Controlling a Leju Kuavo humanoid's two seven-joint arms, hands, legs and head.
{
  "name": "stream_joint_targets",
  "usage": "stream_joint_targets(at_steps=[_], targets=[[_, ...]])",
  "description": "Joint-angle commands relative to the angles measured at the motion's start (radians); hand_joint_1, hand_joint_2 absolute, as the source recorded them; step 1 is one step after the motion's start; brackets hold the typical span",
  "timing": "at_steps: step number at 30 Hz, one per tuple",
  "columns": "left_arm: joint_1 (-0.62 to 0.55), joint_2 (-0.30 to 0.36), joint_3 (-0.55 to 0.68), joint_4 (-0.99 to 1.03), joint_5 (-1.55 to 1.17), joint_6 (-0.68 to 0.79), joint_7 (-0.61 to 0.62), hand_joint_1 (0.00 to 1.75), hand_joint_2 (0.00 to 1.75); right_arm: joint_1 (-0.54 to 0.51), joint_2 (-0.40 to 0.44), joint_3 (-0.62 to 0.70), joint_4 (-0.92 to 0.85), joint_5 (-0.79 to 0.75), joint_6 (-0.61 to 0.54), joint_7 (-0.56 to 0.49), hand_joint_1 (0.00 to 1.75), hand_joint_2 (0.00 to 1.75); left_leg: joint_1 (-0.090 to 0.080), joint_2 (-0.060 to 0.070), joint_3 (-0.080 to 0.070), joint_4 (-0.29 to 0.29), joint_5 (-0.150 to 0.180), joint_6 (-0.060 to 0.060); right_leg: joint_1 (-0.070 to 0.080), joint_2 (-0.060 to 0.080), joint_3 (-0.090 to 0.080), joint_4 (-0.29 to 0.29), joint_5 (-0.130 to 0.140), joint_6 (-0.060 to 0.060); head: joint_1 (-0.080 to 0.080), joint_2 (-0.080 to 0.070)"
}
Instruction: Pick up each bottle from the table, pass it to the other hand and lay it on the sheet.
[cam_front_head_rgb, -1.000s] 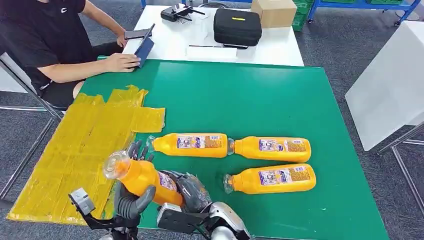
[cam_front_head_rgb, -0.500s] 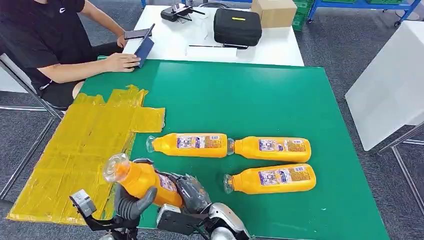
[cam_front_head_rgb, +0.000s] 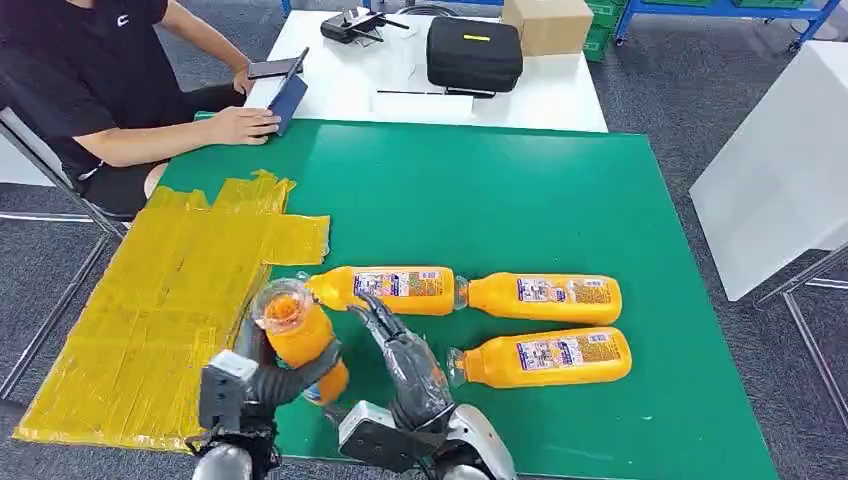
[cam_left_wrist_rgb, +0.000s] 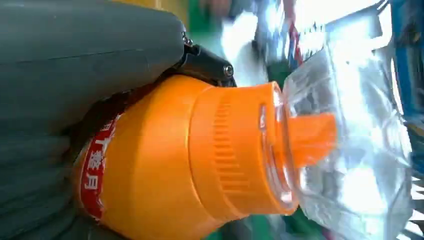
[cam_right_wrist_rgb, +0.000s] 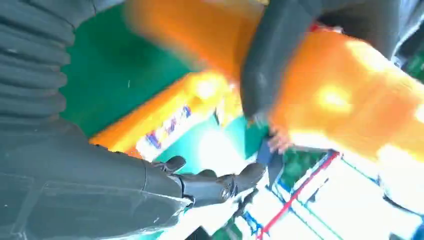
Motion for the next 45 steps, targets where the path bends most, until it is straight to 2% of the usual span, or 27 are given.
stream_joint_targets(at_steps=[1,2,6,10,11,16,20,23,24,26,27,32,33,36,38,39,40,42,43,44,45], targets=[[-0.089,0.044,0.096,0.073,-0.329,0.326,0.016,1.75,1.75,0.079,-0.096,-0.123,-0.149,0.011,0.010,-0.010,0.00,0.00,0.000,-0.003,0.004,-0.002,0.000,0.000,0.000,-0.004,0.006,-0.003,-0.001,-0.001,0.000,0.000],[-0.089,0.052,0.107,0.099,-0.378,0.378,0.012,1.75,1.75,0.080,-0.111,-0.128,-0.152,0.011,0.012,-0.012,0.00,0.00,0.001,-0.003,0.005,-0.002,-0.001,0.000,0.001,-0.003,0.007,-0.004,-0.001,-0.001,0.001,0.000],[-0.093,0.061,0.113,0.139,-0.392,0.400,0.010,1.75,1.75,0.084,-0.126,-0.137,-0.153,0.012,0.013,-0.016,0.00,0.00,0.000,-0.001,0.003,-0.003,-0.001,0.000,0.000,-0.001,0.014,-0.004,0.000,0.000,0.000,0.000],[-0.121,0.082,0.112,0.254,-0.521,0.434,0.059,1.75,1.75,0.081,-0.165,-0.123,-0.141,0.043,0.022,0.006,0.00,0.00,0.000,-0.002,0.003,-0.002,0.000,0.000,0.000,-0.002,0.010,-0.003,0.000,-0.001,0.000,0.000],[-0.138,0.091,0.120,0.320,-0.578,0.457,0.083,1.75,1.75,0.083,-0.183,-0.121,-0.132,0.052,0.022,0.011,0.00,1.75,0.000,-0.001,0.004,-0.002,0.000,0.000,0.000,-0.001,0.010,-0.003,0.000,-0.001,0.000,0.000],[-0.217,0.127,0.185,0.633,-0.792,0.457,0.142,1.75,1.75,0.104,-0.282,-0.123,-0.124,0.065,-0.001,0.031,0.00,1.75,0.000,-0.002,0.007,-0.005,0.001,0.000,0.000,-0.002,0.008,-0.006,0.001,-0.001,0.000,0.000],[-0.217,0.127,0.185,0.633,-0.792,0.457,0.142,1.75,1.75,0.104,-0.282,-0.123,-0.124,0.065,-0.001,0.031,0.00,1.75,-0.001,-0.001,0.004,-0.002,0.000,0.000,0.000,-0.001,0.006,-0.003,0.000,-0.001,0.000,0.000],[-0.244,0.192,0.121,0.731,-0.954,0.457,0.313,1.75,1.75,0.103,-0.326,-0.118,-0.139,0.074,-0.005,0.051,0.00,1.75,-0.001,0.001,0.005,-0.003,-0.001,0.000,0.000,0.000,0.015,-0.004,-0.001,-0.001,0.000,0.000],[-0.251,0.221,0.069,0.753,-0.954,0.457,0.363,1.75,1.75,0.104,-0.331,-0.120,-0.140,0.074,-0.007,0.052,0.00,0.00,-0.001,0.000,0.004,-0.002,-0.001,0.000,0.000,0.000,0.015,-0.003,0.000,-0.001,0.000,0.000],[-0.278,0.271,-0.026,0.809,-0.954,0.457,0.466,1.75,1.75,0.105,-0.345,-0.124,-0.139,0.077,-0.005,0.054,0.00,0.00,-0.001,0.000,0.006,-0.003,0.000,0.000,-0.001,-0.001,0.016,-0.003,0.000,-0.001,0.000,0.000],[-0.286,0.275,-0.041,0.832,-0.954,0.457,0.481,1.75,1.75,0.106,-0.347,-0.126,-0.138,0.077,-0.004,0.055,0.00,0.00,-0.001,0.000,0.006,-0.003,0.000,-0.001,0.000,0.000,0.016,-0.003,0.000,-0.001,0.000,0.000],[-0.286,0.275,-0.041,0.832,-0.954,0.457,0.481,1.75,1.75,0.106,-0.347,-0.126,-0.138,0.077,-0.004,0.055,0.00,0.00,0.000,0.001,0.009,-0.001,-0.001,-0.001,0.000,0.000,0.013,-0.002,0.000,-0.001,0.000,0.000],[-0.297,0.279,-0.045,0.857,-0.954,0.457,0.487,1.75,1.75,0.106,-0.349,-0.124,-0.136,0.082,-0.002,0.060,0.00,1.75,0.000,0.000,0.010,-0.002,0.000,-0.001,0.000,0.000,0.010,-0.002,0.000,-0.001,0.000,0.000],[-0.331,0.313,-0.121,0.939,-0.954,0.457,0.552,1.75,1.75,0.112,-0.363,-0.135,-0.138,0.093,-0.006,0.076,0.00,1.75,0.000,0.000,0.010,-0.002,-0.001,-0.001,0.001,0.000,0.011,-0.002,-0.001,-0.003,0.000,0.000],[-0.352,0.311,-0.123,0.995,-0.954,0.457,0.551,1.75,1.75,0.114,-0.371,-0.144,-0.136,0.102,-0.010,0.081,0.00,1.75,-0.001,0.000,0.012,-0.003,0.000,-0.001,0.000,-0.001,0.012,-0.002,-0.001,-0.003,0.000,0.000],[-0.381,0.316,-0.147,1.067,-0.954,0.409,0.556,0.05,1.75,0.115,-0.372,-0.156,-0.135,0.107,-0.003,0.092,0.00,1.75,0.000,0.000,0.012,-0.003,0.000,-0.002,0.001,0.000,0.013,-0.002,-0.001,-0.003,0.000,0.000],[-0.385,0.305,-0.112,1.083,-0.919,0.364,0.507,0.00,1.75,0.117,-0.374,-0.170,-0.133,0.111,-0.003,0.098,0.00,1.75,0.000,-0.001,0.014,-0.003,0.000,-0.001,0.000,-0.001,0.015,-0.002,-0.001,-0.003,0.000,0.000],[-0.375,0.313,-0.091,1.090,-0.900,0.270,0.397,0.00,1.75,0.112,-0.378,-0.197,-0.122,0.117,0.007,0.097,0.00,1.75,-0.001,-0.001,0.016,-0.002,-0.001,-0.001,0.000,-0.001,0.016,-0.001,-0.001,-0.002,0.000,0.000],[-0.361,0.313,-0.067,1.088,-0.834,0.204,0.281,0.00,1.75,0.108,-0.377,-0.213,-0.112,0.117,0.017,0.090,0.00,1.75,-0.001,0.001,0.017,-0.003,0.000,-0.002,0.000,0.000,0.017,-0.002,0.000,-0.003,0.000,0.000],[-0.349,0.322,-0.061,1.084,-0.827,0.206,0.267,0.00,0.00,0.104,-0.381,-0.219,-0.106,0.116,0.021,0.085,0.00,1.75,-0.001,0.001,0.016,-0.004,0.001,-0.002,0.000,0.001,0.016,-0.002,0.001,-0.003,0.000,0.000],[-0.333,0.328,-0.055,1.076,-0.797,0.171,0.209,0.00,0.00,0.101,-0.376,-0.233,-0.094,0.117,0.025,0.076,0.00,1.75,-0.002,-0.001,0.022,-0.004,-0.001,-0.001,-0.001,-0.001,0.023,-0.002,-0.001,-0.003,0.000,0.000]])
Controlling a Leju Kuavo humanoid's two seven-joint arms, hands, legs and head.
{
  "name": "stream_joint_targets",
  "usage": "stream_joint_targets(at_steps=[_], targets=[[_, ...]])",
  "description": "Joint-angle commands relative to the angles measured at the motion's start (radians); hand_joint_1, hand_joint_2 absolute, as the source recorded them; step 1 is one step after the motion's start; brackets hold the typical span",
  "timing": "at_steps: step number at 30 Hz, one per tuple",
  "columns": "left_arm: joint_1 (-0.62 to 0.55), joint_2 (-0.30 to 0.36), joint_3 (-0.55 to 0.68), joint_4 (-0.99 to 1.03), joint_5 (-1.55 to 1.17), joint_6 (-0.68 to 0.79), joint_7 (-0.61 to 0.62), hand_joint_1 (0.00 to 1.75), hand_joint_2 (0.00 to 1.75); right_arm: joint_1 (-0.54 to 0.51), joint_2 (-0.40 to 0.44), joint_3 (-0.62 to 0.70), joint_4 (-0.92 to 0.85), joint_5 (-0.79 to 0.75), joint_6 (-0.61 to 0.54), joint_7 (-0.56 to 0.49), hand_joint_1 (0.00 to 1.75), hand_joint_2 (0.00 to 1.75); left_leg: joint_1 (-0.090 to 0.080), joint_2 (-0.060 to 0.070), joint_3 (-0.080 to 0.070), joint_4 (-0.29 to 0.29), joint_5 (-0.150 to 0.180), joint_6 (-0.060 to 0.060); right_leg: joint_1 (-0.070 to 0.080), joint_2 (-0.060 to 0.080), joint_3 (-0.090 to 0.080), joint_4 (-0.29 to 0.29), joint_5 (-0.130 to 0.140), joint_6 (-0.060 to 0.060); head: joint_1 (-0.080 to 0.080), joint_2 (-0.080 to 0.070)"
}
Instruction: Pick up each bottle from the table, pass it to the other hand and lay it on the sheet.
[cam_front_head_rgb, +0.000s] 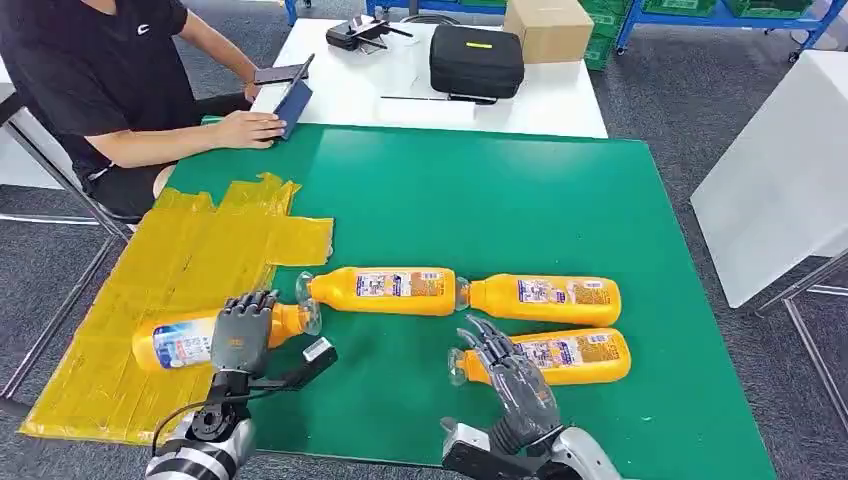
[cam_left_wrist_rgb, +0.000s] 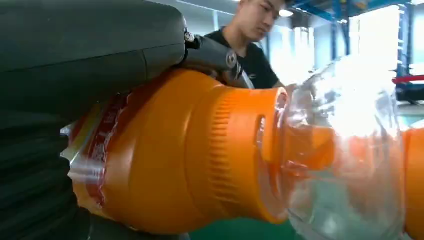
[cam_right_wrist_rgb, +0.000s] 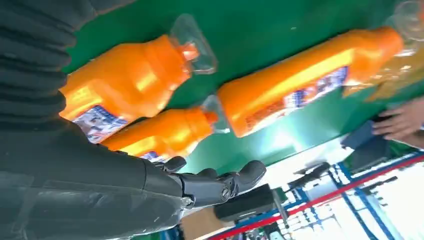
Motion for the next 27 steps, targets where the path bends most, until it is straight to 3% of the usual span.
stream_joint_targets(at_steps=[1,5,6,8,9,11,12,17,19,20,21,23,24,25,26,27], targets=[[0.058,0.070,0.009,0.207,0.146,-0.246,-0.322,0.00,0.00,-0.026,-0.031,-0.108,0.062,0.011,0.032,-0.018,0.00,1.75,-0.001,0.007,0.006,-0.004,0.000,-0.001,0.000,0.007,0.004,-0.002,0.002,-0.001,0.000,0.000],[0.090,0.083,0.006,0.165,0.191,-0.275,-0.371,0.00,0.00,-0.027,-0.024,-0.126,0.073,0.013,0.038,-0.032,0.00,1.75,-0.002,0.003,0.009,-0.003,-0.007,-0.001,-0.001,0.003,0.008,0.000,-0.003,-0.005,0.000,0.000],[0.104,0.093,0.004,0.150,0.205,-0.285,-0.389,0.00,0.00,-0.026,-0.026,-0.132,0.077,0.014,0.039,-0.033,0.00,1.75,-0.004,-0.004,0.021,0.002,-0.014,0.000,-0.002,-0.003,0.023,0.004,-0.010,-0.004,0.000,0.000],[0.126,0.114,-0.001,0.125,0.226,-0.311,-0.396,0.00,0.00,-0.020,-0.029,-0.143,0.082,0.016,0.041,-0.038,0.00,1.75,-0.005,0.001,0.013,0.004,-0.012,0.000,-0.003,0.002,0.012,0.009,-0.009,-0.004,0.000,0.000],[0.138,0.121,0.009,0.115,0.260,-0.323,-0.418,0.00,0.00,-0.017,-0.030,-0.148,0.085,0.018,0.040,-0.040,0.00,1.75,-0.005,-0.003,0.023,0.002,-0.009,0.001,-0.003,-0.002,0.024,0.006,-0.011,-0.002,0.000,0.000],[0.143,0.127,0.011,0.113,0.268,-0.325,-0.426,0.00,0.00,-0.017,-0.032,-0.150,0.086,0.018,0.040,-0.041,0.00,1.75,-0.004,0.002,0.014,0.002,-0.008,0.000,-0.003,0.002,0.014,0.006,-0.008,-0.003,0.000,0.000],[0.145,0.130,0.012,0.108,0.275,-0.330,-0.432,0.00,0.00,-0.018,-0.033,-0.152,0.088,0.019,0.039,-0.042,0.00,1.75,-0.005,-0.004,0.026,0.000,-0.011,0.000,-0.003,-0.005,0.029,0.002,-0.013,-0.003,-0.001,0.000],[0.210,0.164,0.033,0.000,0.429,-0.419,-0.534,0.00,0.00,-0.030,-0.046,-0.180,0.114,0.028,0.038,-0.046,0.00,1.75,-0.005,0.005,0.022,-0.003,-0.010,-0.001,-0.003,0.004,0.020,0.000,-0.009,-0.003,0.000,0.000],[0.228,0.174,0.029,-0.036,0.442,-0.431,-0.533,0.00,0.00,-0.028,-0.048,-0.188,0.117,0.030,0.039,-0.051,0.00,1.75,-0.007,0.002,0.030,0.001,-0.018,-0.003,-0.004,0.001,0.030,0.005,-0.016,-0.005,-0.001,0.000],[0.228,0.174,0.029,-0.036,0.442,-0.431,-0.533,0.00,0.00,-0.028,-0.048,-0.188,0.117,0.030,0.039,-0.051,0.00,1.75,-0.007,0.004,0.026,0.002,-0.019,-0.003,-0.004,0.003,0.025,0.007,-0.017,-0.005,0.000,0.000],[0.228,0.174,0.029,-0.036,0.442,-0.431,-0.533,0.00,0.00,-0.028,-0.048,-0.188,0.117,0.030,0.039,-0.051,0.00,1.75,-0.008,-0.003,0.041,0.004,-0.027,-0.002,-0.004,-0.003,0.042,0.008,-0.024,-0.006,0.000,0.000],[0.227,0.172,0.027,-0.038,0.443,-0.433,-0.531,0.00,0.00,-0.027,-0.045,-0.187,0.115,0.030,0.039,-0.051,0.00,1.75,-0.007,0.003,0.030,0.007,-0.027,-0.005,-0.004,0.002,0.027,0.013,-0.022,-0.007,-0.001,0.000],[0.229,0.171,0.026,-0.046,0.454,-0.438,-0.531,0.00,0.00,-0.026,-0.045,-0.188,0.114,0.031,0.039,-0.052,0.00,1.75,-0.008,-0.002,0.042,0.003,-0.026,-0.004,-0.005,-0.002,0.041,0.008,-0.025,-0.007,0.000,0.000],[0.246,0.164,0.047,-0.084,0.546,-0.465,-0.595,0.00,0.00,-0.025,-0.049,-0.189,0.116,0.034,0.042,-0.050,0.00,1.75,-0.007,0.001,0.032,0.004,-0.024,-0.004,-0.004,0.001,0.031,0.009,-0.022,-0.007,-0.001,0.000],[0.275,0.159,0.066,-0.157,0.627,-0.500,-0.645,0.00,0.00,-0.018,-0.059,-0.195,0.117,0.034,0.042,-0.044,0.00,1.75,-0.006,0.003,0.032,0.002,-0.024,-0.005,-0.003,0.002,0.031,0.006,-0.022,-0.007,0.000,0.000],[0.320,0.137,0.107,-0.277,0.778,-0.588,-0.742,0.00,0.00,0.000,-0.076,-0.201,0.111,0.035,0.041,-0.032,0.00,1.75,-0.007,-0.001,0.042,0.000,-0.026,-0.004,-0.004,-0.001,0.042,0.003,-0.026,-0.007,0.000,0.000]])
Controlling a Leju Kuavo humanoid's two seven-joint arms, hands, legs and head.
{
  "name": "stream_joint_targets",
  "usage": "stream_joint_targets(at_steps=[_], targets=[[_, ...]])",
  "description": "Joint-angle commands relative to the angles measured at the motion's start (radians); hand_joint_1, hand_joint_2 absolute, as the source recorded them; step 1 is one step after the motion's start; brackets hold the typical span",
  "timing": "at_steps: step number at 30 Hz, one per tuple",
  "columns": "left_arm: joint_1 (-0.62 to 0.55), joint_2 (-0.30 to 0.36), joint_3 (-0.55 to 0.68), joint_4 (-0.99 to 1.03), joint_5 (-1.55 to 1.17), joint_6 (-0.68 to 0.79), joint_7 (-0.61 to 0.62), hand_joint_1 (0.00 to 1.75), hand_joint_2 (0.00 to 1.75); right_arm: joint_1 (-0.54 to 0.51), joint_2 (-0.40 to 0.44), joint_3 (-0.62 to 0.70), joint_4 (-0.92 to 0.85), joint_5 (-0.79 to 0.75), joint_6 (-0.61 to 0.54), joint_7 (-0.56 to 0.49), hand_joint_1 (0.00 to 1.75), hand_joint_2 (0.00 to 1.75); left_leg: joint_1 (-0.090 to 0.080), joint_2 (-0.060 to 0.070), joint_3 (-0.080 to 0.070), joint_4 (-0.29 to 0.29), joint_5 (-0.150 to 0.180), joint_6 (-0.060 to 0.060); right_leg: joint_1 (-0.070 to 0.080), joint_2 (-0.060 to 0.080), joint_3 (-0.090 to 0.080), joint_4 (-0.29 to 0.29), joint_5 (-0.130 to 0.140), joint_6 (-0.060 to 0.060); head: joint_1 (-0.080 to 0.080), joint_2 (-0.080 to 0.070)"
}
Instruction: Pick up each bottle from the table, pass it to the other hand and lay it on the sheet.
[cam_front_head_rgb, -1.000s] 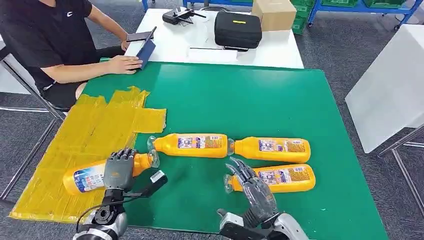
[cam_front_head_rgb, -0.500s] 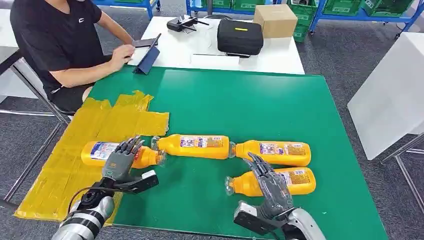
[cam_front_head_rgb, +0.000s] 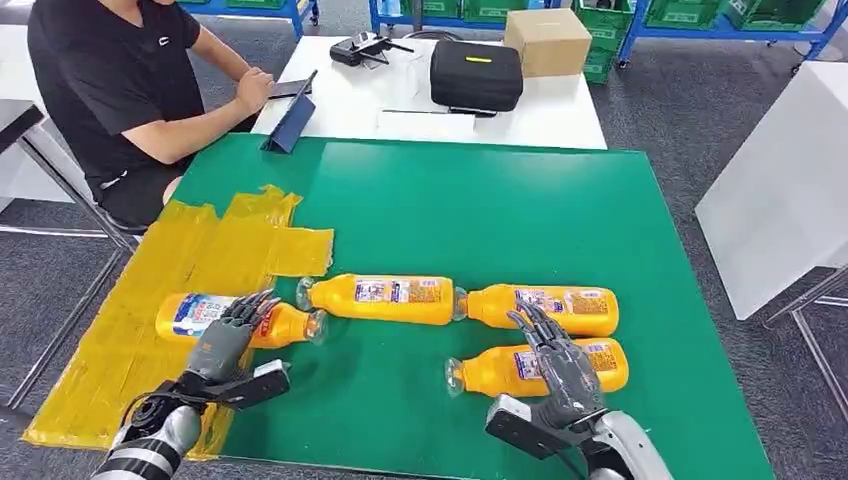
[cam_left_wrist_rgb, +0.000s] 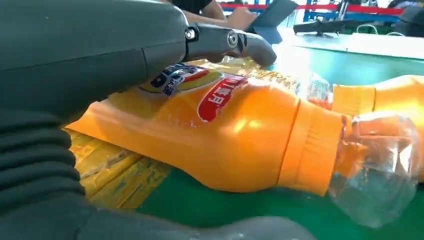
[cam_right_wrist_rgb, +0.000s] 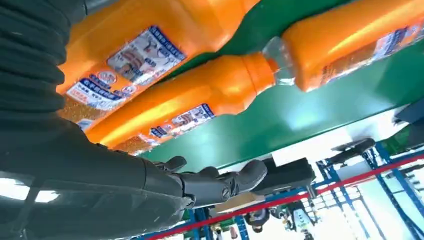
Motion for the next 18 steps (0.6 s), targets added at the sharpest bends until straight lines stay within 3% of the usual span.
stream_joint_targets(at_steps=[1,4,6,9,12,18], targets=[[0.296,-0.037,0.080,-0.294,0.409,-0.260,-0.212,0.00,0.00,0.031,-0.053,-0.036,0.071,0.004,0.003,0.019,0.00,1.75,0.000,0.010,-0.011,0.001,0.001,-0.001,0.000,0.010,-0.015,0.002,0.004,-0.001,0.000,0.000],[0.364,-0.086,0.094,-0.563,0.715,-0.419,-0.213,0.00,0.00,0.081,-0.066,-0.057,0.038,0.019,-0.002,0.052,0.00,1.75,0.001,0.007,-0.010,0.001,-0.001,-0.001,0.001,0.006,-0.014,0.000,0.001,-0.001,0.000,0.000],[0.382,-0.127,0.124,-0.648,0.782,-0.490,-0.213,0.00,0.00,0.108,-0.077,-0.064,0.010,0.030,0.003,0.076,0.00,1.75,0.001,0.002,-0.005,0.002,-0.005,-0.001,-0.001,0.001,-0.009,0.000,-0.002,-0.002,0.000,0.000],[0.409,-0.153,0.148,-0.728,0.839,-0.569,-0.213,0.00,0.00,0.114,-0.082,-0.074,-0.004,0.030,0.012,0.088,0.00,1.75,0.001,0.002,-0.017,0.003,-0.004,-0.001,-0.001,0.001,-0.019,0.000,-0.002,-0.002,0.000,0.000],[0.424,-0.156,0.148,-0.756,0.854,-0.577,-0.213,0.00,0.00,0.102,-0.079,-0.073,0.010,0.031,0.030,0.092,0.00,1.75,0.002,0.006,-0.024,0.004,-0.005,-0.001,0.000,0.004,-0.028,0.000,-0.001,-0.002,0.001,0.000],[0.424,-0.156,0.148,-0.756,0.854,-0.577,-0.213,0.00,0.00,0.102,-0.079,-0.073,0.010,0.031,0.030,0.092,0.00,1.75,0.001,0.009,-0.025,0.003,-0.004,-0.002,-0.001,0.007,-0.029,0.000,0.000,-0.001,0.000,0.000]])
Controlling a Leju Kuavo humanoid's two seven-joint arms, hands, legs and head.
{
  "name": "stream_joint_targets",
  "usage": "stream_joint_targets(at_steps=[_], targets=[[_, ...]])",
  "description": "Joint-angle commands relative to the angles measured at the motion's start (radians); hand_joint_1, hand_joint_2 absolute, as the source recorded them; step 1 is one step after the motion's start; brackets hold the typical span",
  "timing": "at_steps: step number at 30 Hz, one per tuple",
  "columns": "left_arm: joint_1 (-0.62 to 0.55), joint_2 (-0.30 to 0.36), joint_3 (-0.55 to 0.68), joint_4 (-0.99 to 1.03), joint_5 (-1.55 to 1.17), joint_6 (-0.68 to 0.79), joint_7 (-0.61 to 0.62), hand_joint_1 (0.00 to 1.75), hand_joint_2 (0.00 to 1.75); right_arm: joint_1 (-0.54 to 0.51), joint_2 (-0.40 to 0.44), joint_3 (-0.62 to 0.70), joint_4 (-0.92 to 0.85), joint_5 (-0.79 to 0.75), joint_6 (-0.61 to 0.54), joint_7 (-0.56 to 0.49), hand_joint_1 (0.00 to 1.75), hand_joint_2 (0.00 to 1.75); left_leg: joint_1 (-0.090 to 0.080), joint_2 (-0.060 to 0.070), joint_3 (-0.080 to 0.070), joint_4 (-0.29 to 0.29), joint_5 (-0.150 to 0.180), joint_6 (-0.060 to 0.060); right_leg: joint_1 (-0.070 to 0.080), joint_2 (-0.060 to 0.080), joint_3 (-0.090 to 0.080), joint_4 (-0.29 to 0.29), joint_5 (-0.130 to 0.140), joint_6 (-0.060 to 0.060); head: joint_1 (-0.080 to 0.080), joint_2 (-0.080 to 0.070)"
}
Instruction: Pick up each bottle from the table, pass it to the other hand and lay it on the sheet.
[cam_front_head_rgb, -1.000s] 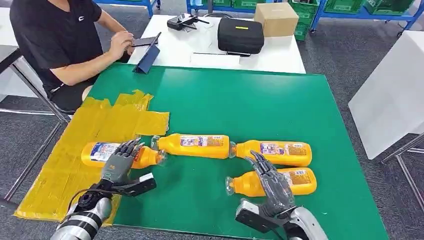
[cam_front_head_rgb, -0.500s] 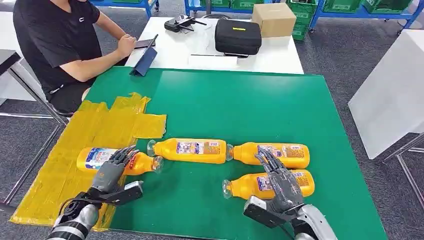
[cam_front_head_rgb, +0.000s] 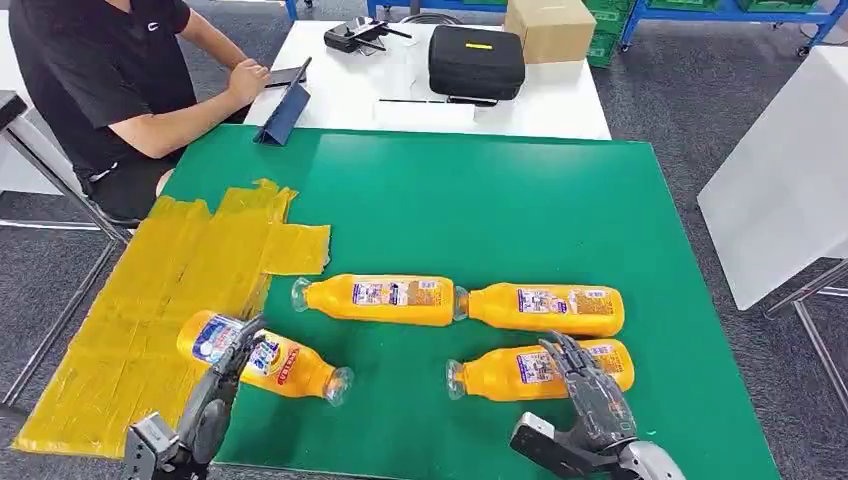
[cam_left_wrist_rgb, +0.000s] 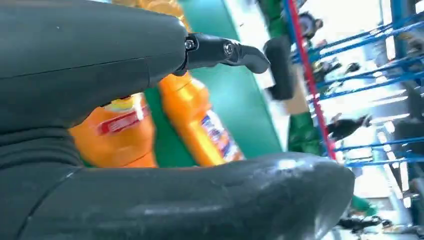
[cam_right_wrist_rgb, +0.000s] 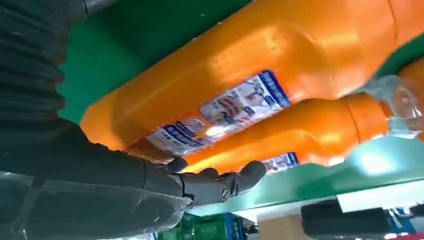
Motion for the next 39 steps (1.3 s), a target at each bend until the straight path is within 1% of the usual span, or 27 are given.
stream_joint_targets(at_steps=[1,8,13,18,21,24,32,39], targets=[[0.024,-0.043,0.036,-0.084,0.022,-0.017,0.004,0.00,0.00,-0.009,-0.009,-0.016,0.020,0.003,0.017,0.007,0.00,1.75,0.002,0.001,-0.002,0.001,0.000,-0.001,0.002,0.001,-0.001,-0.001,0.001,-0.001,0.000,0.000],[0.044,-0.047,0.015,-0.112,0.020,-0.027,0.004,0.00,0.00,-0.008,-0.036,0.010,0.053,0.036,0.038,0.032,0.00,1.75,0.001,0.001,-0.001,0.000,0.000,0.000,0.001,0.001,0.000,-0.001,0.001,0.000,0.000,0.000],[0.044,-0.048,0.008,-0.109,0.027,-0.035,0.004,0.00,0.00,-0.063,-0.024,0.016,0.101,0.066,0.034,0.051,0.00,1.75,0.002,0.003,-0.001,0.000,0.000,-0.001,0.002,0.003,-0.001,-0.002,0.002,-0.001,0.000,0.000],[0.069,-0.051,0.017,-0.126,0.029,-0.031,0.004,0.00,0.00,-0.055,-0.038,0.014,0.017,0.068,0.015,0.040,0.00,1.75,0.003,0.003,-0.003,0.000,0.001,-0.001,0.003,0.003,-0.002,-0.001,0.002,-0.002,0.000,0.000],[0.086,-0.054,0.027,-0.140,0.032,-0.033,0.004,0.00,0.00,-0.033,-0.067,0.013,-0.061,0.065,0.016,0.034,0.00,1.75,0.001,0.002,-0.002,0.000,0.000,-0.001,0.001,0.002,-0.002,0.000,0.000,-0.001,0.000,0.000],[0.096,-0.055,0.030,-0.151,0.037,-0.036,0.004,0.00,0.00,-0.024,-0.091,0.005,-0.101,0.057,0.032,0.037,0.00,1.75,0.001,0.002,-0.002,0.001,-0.001,-0.001,0.001,0.002,-0.002,0.000,0.000,-0.001,0.000,0.000],[0.095,-0.056,0.031,-0.153,0.039,-0.038,0.004,0.00,0.00,-0.035,-0.099,0.000,-0.086,0.051,0.040,0.038,0.00,1.75,0.002,0.002,-0.003,0.001,0.000,-0.001,0.002,0.002,-0.003,0.000,0.001,-0.001,0.000,0.000],[0.107,-0.055,0.043,-0.163,0.055,-0.044,0.004,0.00,0.00,-0.025,-0.133,0.001,-0.078,0.042,0.079,0.049,0.00,1.75,0.002,0.002,-0.003,0.001,0.000,-0.001,0.002,0.002,-0.003,-0.001,0.001,-0.001,0.000,0.000]])
